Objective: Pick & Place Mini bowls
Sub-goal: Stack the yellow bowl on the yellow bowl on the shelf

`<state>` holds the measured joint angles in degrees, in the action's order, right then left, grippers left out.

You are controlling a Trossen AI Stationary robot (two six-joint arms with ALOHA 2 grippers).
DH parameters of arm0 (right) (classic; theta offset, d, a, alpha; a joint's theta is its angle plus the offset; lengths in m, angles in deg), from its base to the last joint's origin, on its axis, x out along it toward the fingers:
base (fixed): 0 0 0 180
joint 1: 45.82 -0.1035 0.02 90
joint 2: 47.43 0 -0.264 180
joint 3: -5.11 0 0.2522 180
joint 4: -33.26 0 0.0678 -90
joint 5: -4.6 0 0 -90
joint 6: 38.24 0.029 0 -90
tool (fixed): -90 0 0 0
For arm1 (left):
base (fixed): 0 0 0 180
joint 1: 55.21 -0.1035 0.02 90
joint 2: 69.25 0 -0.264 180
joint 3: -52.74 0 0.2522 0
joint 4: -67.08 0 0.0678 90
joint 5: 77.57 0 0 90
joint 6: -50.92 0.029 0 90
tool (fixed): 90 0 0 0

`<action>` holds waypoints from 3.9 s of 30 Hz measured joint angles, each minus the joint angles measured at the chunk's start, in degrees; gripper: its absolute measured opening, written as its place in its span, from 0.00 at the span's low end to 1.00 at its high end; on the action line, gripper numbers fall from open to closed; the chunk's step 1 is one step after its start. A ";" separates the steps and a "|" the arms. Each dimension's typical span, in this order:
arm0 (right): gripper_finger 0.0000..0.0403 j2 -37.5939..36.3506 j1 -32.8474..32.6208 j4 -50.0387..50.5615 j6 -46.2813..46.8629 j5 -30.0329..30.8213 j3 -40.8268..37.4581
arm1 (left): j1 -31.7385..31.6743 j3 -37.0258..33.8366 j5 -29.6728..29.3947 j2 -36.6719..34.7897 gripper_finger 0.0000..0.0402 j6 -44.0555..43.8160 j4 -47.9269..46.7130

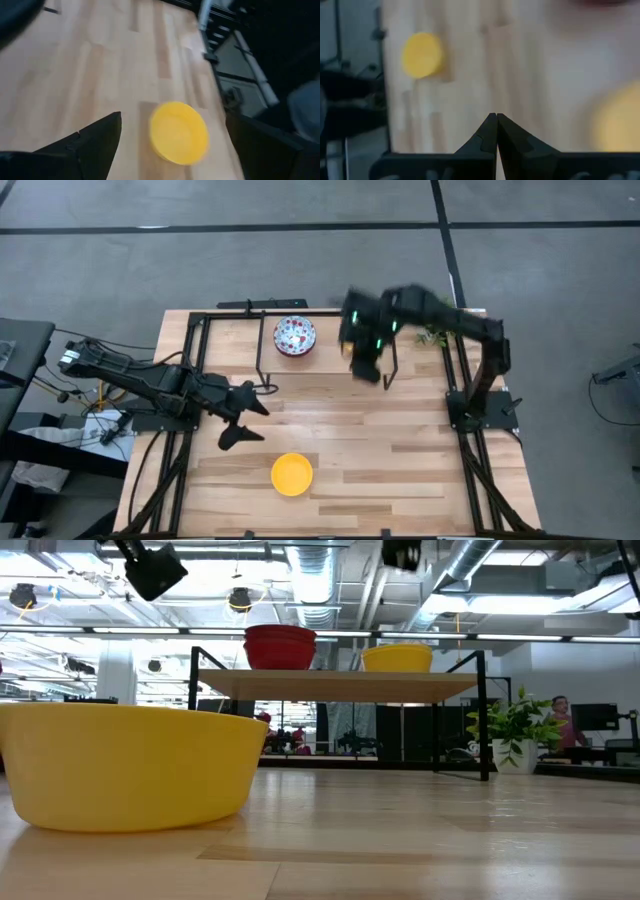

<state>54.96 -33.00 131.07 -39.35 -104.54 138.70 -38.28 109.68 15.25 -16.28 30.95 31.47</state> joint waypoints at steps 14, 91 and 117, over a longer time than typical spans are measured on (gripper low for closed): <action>0.00 6.90 -27.29 -16.65 25.39 14.45 -0.17 | 11.52 -4.20 8.44 -0.29 0.89 -12.00 -5.25; 0.02 35.76 -28.84 -29.83 48.21 9.25 -0.22 | 38.97 -17.00 -14.16 -6.12 0.89 -29.94 -2.51; 0.00 -0.55 -18.84 -0.30 39.80 11.83 -0.22 | 38.91 -16.98 -17.82 -6.10 0.89 -29.95 -0.90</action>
<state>54.41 -51.84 130.77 0.45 -92.71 138.48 0.63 92.69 -2.57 -22.38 1.00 30.56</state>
